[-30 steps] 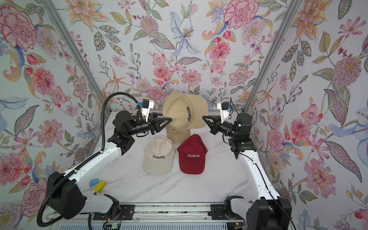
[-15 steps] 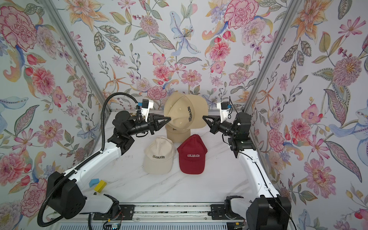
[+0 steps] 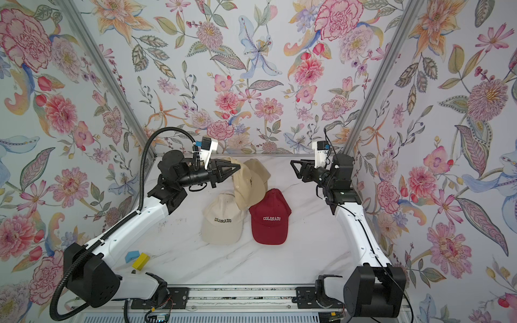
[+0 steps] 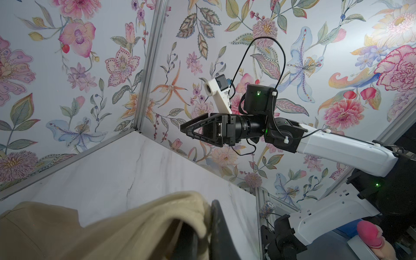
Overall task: Stack the baseball caps by color
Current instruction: Pick up the baseball cap from the center of the board.
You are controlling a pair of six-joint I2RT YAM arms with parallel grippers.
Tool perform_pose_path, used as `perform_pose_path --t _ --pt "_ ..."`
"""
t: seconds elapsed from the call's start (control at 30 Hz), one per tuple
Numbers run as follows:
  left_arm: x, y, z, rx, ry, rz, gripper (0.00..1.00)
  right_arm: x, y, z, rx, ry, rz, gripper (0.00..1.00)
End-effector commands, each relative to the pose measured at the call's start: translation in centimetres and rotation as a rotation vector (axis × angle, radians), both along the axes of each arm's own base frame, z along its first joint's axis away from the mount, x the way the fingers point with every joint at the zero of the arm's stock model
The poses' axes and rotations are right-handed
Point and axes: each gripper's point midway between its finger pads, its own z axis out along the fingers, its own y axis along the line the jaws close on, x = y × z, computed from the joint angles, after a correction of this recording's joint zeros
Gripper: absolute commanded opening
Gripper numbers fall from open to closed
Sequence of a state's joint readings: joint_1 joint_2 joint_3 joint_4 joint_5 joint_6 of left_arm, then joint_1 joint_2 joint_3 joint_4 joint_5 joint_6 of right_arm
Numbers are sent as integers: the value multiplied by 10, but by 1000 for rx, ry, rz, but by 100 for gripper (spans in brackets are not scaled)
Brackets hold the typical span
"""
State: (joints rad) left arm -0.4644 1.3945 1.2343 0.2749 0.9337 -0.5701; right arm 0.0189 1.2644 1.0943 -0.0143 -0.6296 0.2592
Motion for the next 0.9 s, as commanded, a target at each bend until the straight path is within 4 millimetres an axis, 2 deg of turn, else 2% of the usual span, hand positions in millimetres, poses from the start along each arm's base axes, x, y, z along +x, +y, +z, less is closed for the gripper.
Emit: perform_pose_path --t 0.0,0.1,0.13,0.3,0.47,0.57,0.67,0.87 --pt "-3 8 15 45 -41 30 0 -6 0 18 -33 -47 -1 72" --pt "2 8 3 113 22 46 0 -26 18 32 -69 -130 99 96" --pt "2 9 -2 133 47 45 0 -34 26 36 -92 -166 139 99" --pt "-2 10 -29 239 159 39 0 -77 67 50 -166 -341 330 99" --pt "-8 19 -58 424 250 71 0 -109 108 49 -224 -513 489 99" --pt "-12 22 -68 537 274 82 0 -115 132 42 -263 -554 558 99" --pt "-17 19 -68 619 267 72 0 -116 157 33 -308 -587 609 99" --pt "-20 -4 -75 661 257 10 0 -119 189 28 -348 -672 678 100"
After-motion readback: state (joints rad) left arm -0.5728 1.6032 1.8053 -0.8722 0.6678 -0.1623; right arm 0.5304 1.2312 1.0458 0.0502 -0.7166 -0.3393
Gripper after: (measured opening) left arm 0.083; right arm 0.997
